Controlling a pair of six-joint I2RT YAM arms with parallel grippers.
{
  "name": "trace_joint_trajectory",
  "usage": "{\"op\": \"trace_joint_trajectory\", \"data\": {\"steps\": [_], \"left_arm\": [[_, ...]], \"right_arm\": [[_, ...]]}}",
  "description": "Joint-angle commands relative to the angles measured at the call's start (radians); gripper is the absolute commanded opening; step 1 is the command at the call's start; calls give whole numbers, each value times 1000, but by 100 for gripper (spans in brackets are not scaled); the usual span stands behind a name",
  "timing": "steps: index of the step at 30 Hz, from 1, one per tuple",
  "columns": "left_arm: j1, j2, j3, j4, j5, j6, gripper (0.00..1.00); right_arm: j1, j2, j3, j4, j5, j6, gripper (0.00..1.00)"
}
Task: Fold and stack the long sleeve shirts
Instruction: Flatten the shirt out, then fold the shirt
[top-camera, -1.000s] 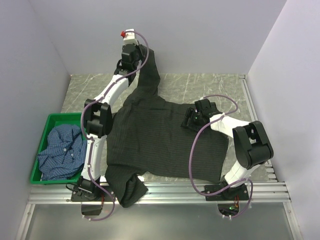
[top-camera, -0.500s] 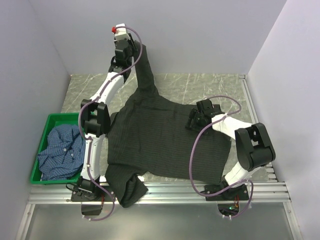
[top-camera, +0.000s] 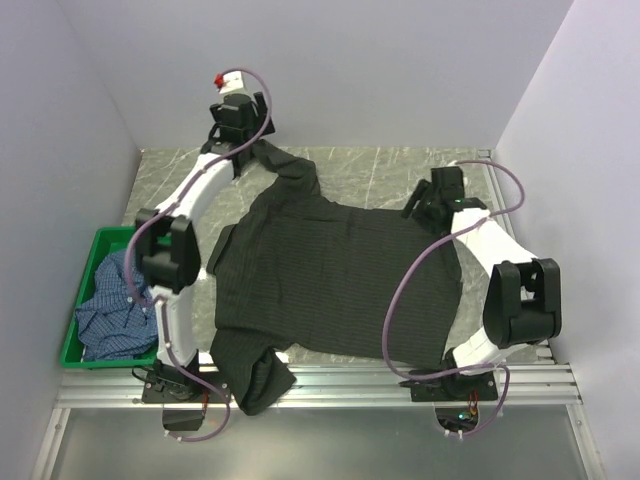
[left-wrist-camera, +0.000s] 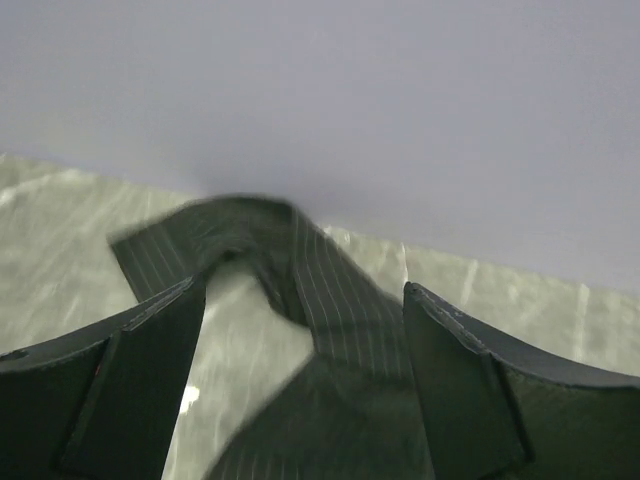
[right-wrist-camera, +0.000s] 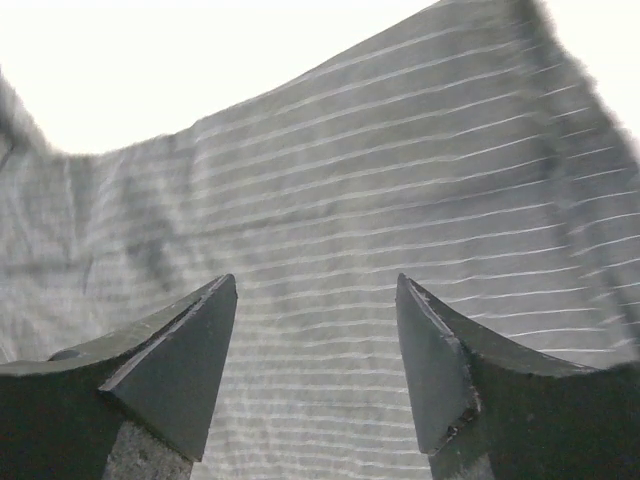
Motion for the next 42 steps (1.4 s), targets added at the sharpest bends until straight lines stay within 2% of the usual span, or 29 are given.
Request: {"op": "trace_joint_trajectory", "data": {"steps": [1, 3, 6, 12, 16, 21, 25, 27, 28, 31, 42], "left_arm": [[-1, -193, -121, -60, 43, -80, 86], [-1, -220, -198, -31, 48, -52, 88], [-1, -187, -171, -151, 50, -68, 88], [6, -158, -279, -231, 100, -199, 84], [22, -153, -408, -184, 93, -281, 75], [41, -105, -438, -205, 122, -338, 63], [56, -98, -493, -222, 103, -384, 48], [62, -108, -529, -193, 102, -407, 45], [64, -108, -557, -192, 102, -414, 40], [73, -93, -577, -216, 90, -443, 32], [151, -105, -671, -280, 48, -540, 19]], "right_arm": [[-63, 19, 47, 6, -16, 14, 71], [-80, 38, 59, 15, -20, 18, 70], [-112, 78, 67, 56, -41, 23, 67], [-160, 185, 90, 116, -121, 76, 63], [-168, 243, 108, 139, -133, 102, 58], [-171, 302, 120, 148, -141, 115, 57], [-175, 323, 120, 148, -127, 116, 57], [-178, 332, 119, 148, -121, 119, 57], [-180, 337, 119, 147, -121, 119, 57], [-197, 355, 125, 139, -119, 127, 57], [-269, 434, 202, 60, -122, 147, 57]]}}
